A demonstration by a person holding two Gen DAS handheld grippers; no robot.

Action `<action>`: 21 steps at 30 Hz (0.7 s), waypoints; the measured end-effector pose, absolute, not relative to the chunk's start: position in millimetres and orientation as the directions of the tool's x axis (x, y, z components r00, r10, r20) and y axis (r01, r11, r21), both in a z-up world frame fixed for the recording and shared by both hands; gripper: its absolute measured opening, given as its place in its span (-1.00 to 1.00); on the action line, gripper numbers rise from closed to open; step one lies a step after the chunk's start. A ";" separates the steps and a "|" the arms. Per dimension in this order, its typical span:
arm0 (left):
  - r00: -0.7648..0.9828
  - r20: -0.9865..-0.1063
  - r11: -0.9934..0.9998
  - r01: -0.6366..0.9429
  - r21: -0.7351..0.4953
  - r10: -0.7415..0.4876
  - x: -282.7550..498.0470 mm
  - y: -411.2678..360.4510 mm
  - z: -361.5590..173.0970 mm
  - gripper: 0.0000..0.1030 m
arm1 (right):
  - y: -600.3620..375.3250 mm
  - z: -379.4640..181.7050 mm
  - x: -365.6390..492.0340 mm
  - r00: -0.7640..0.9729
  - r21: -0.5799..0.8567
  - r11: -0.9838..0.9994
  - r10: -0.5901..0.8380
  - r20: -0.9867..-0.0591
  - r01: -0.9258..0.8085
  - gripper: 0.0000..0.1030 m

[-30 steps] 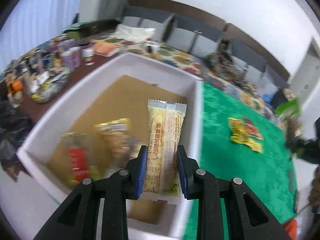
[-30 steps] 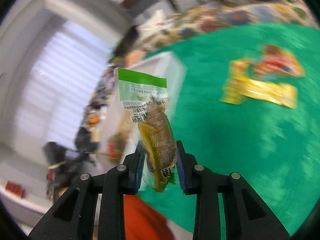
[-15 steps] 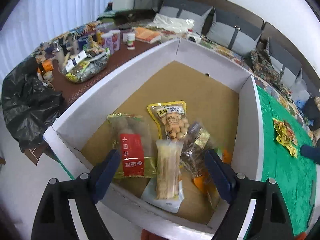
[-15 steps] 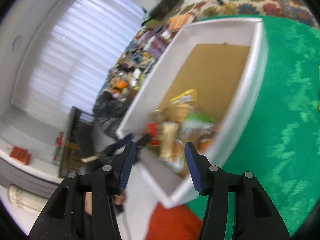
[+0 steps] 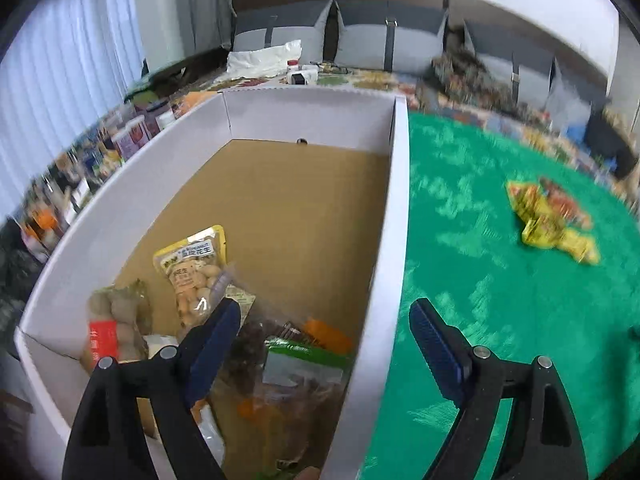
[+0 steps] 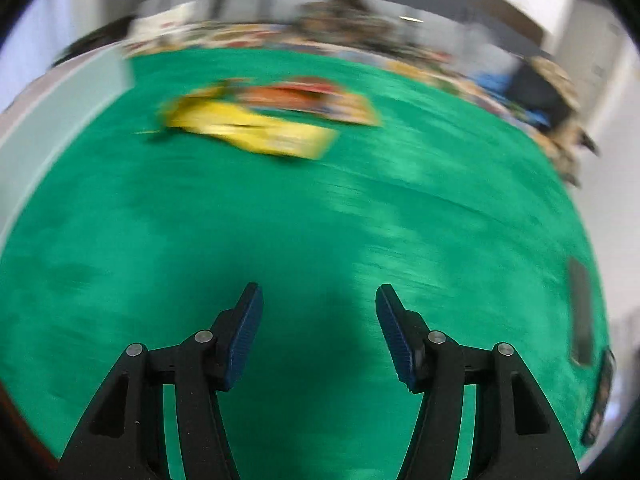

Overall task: Organize snacks
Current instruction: 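Bring both tools back over the yellow pouches on the bedspread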

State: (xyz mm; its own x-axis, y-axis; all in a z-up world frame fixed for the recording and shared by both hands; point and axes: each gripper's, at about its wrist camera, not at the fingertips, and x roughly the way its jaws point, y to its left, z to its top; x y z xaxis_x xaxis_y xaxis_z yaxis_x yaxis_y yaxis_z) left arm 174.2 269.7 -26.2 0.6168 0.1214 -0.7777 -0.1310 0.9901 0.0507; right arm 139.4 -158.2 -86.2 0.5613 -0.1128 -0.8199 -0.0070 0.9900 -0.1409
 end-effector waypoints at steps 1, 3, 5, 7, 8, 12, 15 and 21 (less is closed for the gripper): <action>0.620 -0.774 0.990 -0.125 0.064 0.128 171.9 265.8 -25.6 0.67 | -172.2 -87.8 138.0 0.563 -0.154 0.988 -0.142 -0.814 0.027 0.21; 0.615 -0.780 0.990 -0.133 0.038 0.113 167.0 264.9 -24.4 0.67 | -214.5 -91.7 138.3 0.558 -0.166 0.979 -0.205 -0.804 0.121 0.21; 0.607 -0.788 0.988 -0.156 0.009 0.103 163.3 265.5 -25.2 0.67 | -234.9 -92.5 137.9 0.548 -0.157 0.971 -0.231 -0.804 0.178 0.21; 0.604 -0.791 0.984 -0.175 -0.014 0.097 159.0 265.3 -25.9 0.67 | -256.5 -96.6 132.0 0.542 -0.142 0.963 -0.247 -0.803 0.227 0.21; 0.603 -0.792 0.984 -0.177 -0.018 0.094 157.9 263.6 -26.8 0.67 | -261.0 -101.7 135.6 0.540 -0.134 0.961 -0.249 -0.804 0.242 0.21; 0.576 -0.812 0.992 -0.127 0.028 0.097 159.0 246.9 -33.1 0.67 | -269.6 -106.4 123.2 0.566 -0.100 0.956 -0.245 -0.787 0.275 0.31; 0.597 -0.785 0.985 -0.144 0.099 0.167 156.7 239.1 -25.3 0.67 | -269.2 -107.6 119.8 0.582 -0.077 0.955 -0.238 -0.777 0.288 0.41; 0.777 -0.501 0.924 -0.318 0.211 0.382 119.5 201.7 26.4 0.98 | -287.6 -112.3 119.7 0.588 0.033 0.952 -0.161 -0.792 0.305 0.57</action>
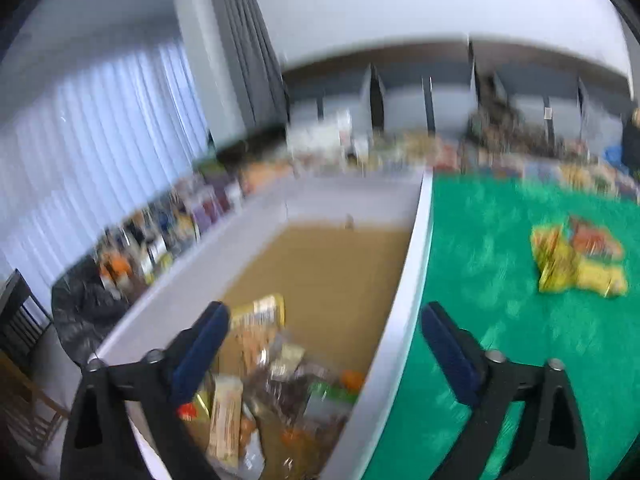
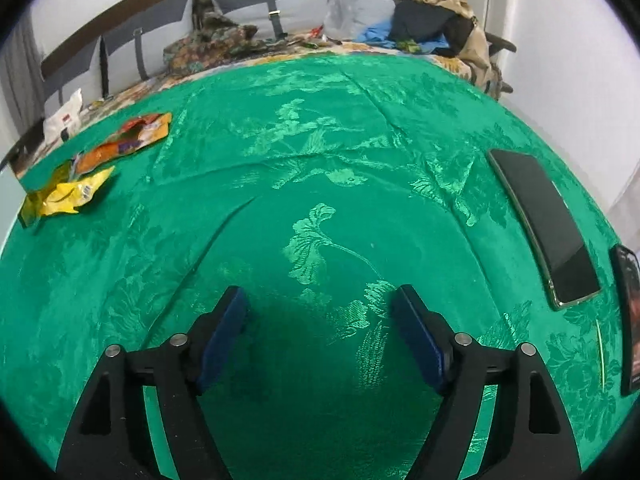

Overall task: Organize snacks
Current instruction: 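Bring both tools back over the yellow pouches on the bedspread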

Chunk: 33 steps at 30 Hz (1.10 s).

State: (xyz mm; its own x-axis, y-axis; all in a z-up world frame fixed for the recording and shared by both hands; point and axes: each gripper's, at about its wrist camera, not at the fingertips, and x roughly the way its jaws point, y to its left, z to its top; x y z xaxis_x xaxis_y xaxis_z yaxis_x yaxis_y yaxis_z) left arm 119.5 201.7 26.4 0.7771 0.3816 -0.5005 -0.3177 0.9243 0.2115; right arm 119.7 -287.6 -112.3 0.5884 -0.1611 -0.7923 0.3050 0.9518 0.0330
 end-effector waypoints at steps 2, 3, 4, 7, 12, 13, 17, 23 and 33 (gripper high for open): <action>0.835 -0.433 0.940 -0.277 0.202 0.339 109.5 175.7 41.5 0.99 | -282.2 -112.4 121.2 0.580 0.001 0.953 -0.183 -0.794 0.302 0.58; 0.846 -0.425 0.944 -0.257 0.205 0.322 108.5 166.6 44.3 0.99 | -283.2 -112.8 120.9 0.581 0.008 0.953 -0.178 -0.795 0.303 0.60; 0.857 -0.425 0.953 -0.220 0.209 0.291 108.4 152.7 46.4 0.99 | -284.2 -112.9 120.4 0.582 0.017 0.953 -0.171 -0.795 0.304 0.60; 0.848 -0.505 0.981 -0.081 0.174 0.160 116.6 114.0 38.5 0.99 | -283.8 -113.8 120.8 0.582 0.017 0.953 -0.171 -0.795 0.304 0.60; 0.726 -0.688 0.992 0.083 0.096 0.006 137.5 57.2 -25.0 0.99 | -284.8 -113.5 120.1 0.582 0.016 0.953 -0.172 -0.795 0.303 0.60; 0.695 -0.719 0.990 0.107 0.096 -0.005 142.9 47.5 -39.4 0.99 | -284.3 -113.5 120.6 0.582 0.017 0.953 -0.171 -0.795 0.303 0.60; 0.545 -0.837 0.983 0.177 0.057 -0.050 164.3 13.9 -95.4 0.99 | -284.4 -113.4 120.5 0.582 0.017 0.953 -0.171 -0.795 0.303 0.61; 0.546 -0.833 0.988 0.152 -0.008 -0.091 178.6 2.7 -118.7 1.00 | -284.9 -113.4 120.0 0.581 0.017 0.953 -0.170 -0.795 0.303 0.62; 0.570 -0.817 0.990 0.142 -0.012 -0.091 177.2 9.8 -123.4 1.00 | -285.2 -113.4 119.8 0.581 0.016 0.953 -0.171 -0.796 0.303 0.62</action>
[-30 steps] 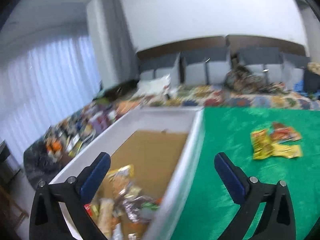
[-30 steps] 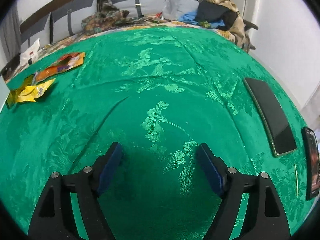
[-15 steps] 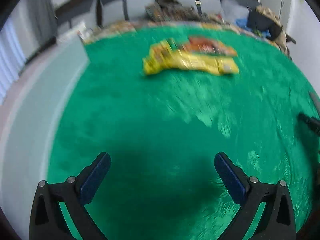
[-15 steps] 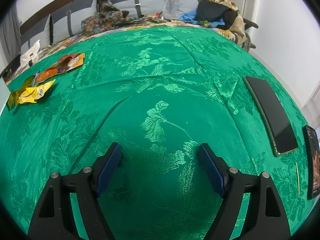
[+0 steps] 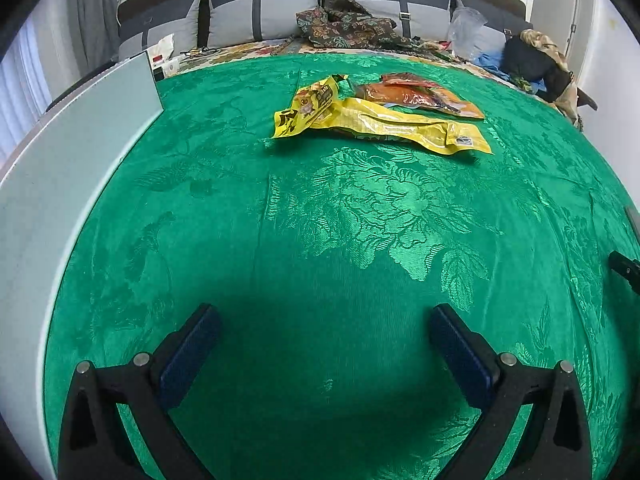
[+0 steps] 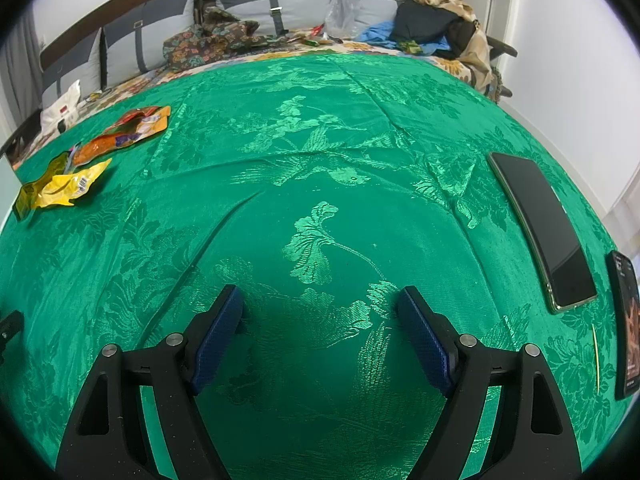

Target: Organize snacks

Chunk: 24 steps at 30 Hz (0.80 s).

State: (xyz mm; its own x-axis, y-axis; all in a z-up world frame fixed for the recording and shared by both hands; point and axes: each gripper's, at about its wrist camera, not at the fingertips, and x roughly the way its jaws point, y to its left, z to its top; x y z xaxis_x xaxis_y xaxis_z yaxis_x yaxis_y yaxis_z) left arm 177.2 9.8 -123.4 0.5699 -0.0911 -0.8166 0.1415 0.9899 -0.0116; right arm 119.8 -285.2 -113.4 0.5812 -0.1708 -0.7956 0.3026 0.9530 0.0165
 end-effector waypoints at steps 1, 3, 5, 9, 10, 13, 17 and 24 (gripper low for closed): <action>0.570 -0.816 0.990 0.141 -0.011 -0.090 178.3 9.2 -124.0 1.00 | -285.0 -113.4 120.1 0.581 0.017 0.953 -0.171 -0.796 0.302 0.62; 0.571 -0.816 0.990 0.140 -0.012 -0.090 182.9 10.4 -126.7 1.00 | -285.2 -113.4 119.9 0.581 0.017 0.953 -0.170 -0.796 0.302 0.62; 0.571 -0.816 0.990 0.141 -0.013 -0.092 183.1 10.8 -127.7 1.00 | -284.9 -113.3 120.1 0.581 0.016 0.953 -0.171 -0.796 0.302 0.62; 0.571 -0.816 0.990 0.140 -0.012 -0.091 182.4 10.5 -127.8 1.00 | -285.1 -113.3 119.9 0.581 0.016 0.953 -0.171 -0.796 0.302 0.62; 0.571 -0.816 0.990 0.140 -0.012 -0.091 182.3 10.5 -127.7 1.00 | -285.0 -113.3 120.1 0.581 0.016 0.953 -0.170 -0.796 0.302 0.62; 0.571 -0.816 0.990 0.140 -0.012 -0.091 182.2 10.5 -127.7 1.00 | -285.0 -113.3 120.1 0.581 0.017 0.953 -0.170 -0.796 0.302 0.62; 0.571 -0.816 0.990 0.140 -0.012 -0.091 182.2 10.5 -127.7 1.00 | -285.6 -113.3 119.7 0.581 0.017 0.953 -0.170 -0.796 0.302 0.62; 0.572 -0.815 0.990 0.141 -0.012 -0.091 182.1 10.7 -127.8 1.00 | -285.3 -113.3 119.9 0.581 0.016 0.953 -0.170 -0.796 0.302 0.62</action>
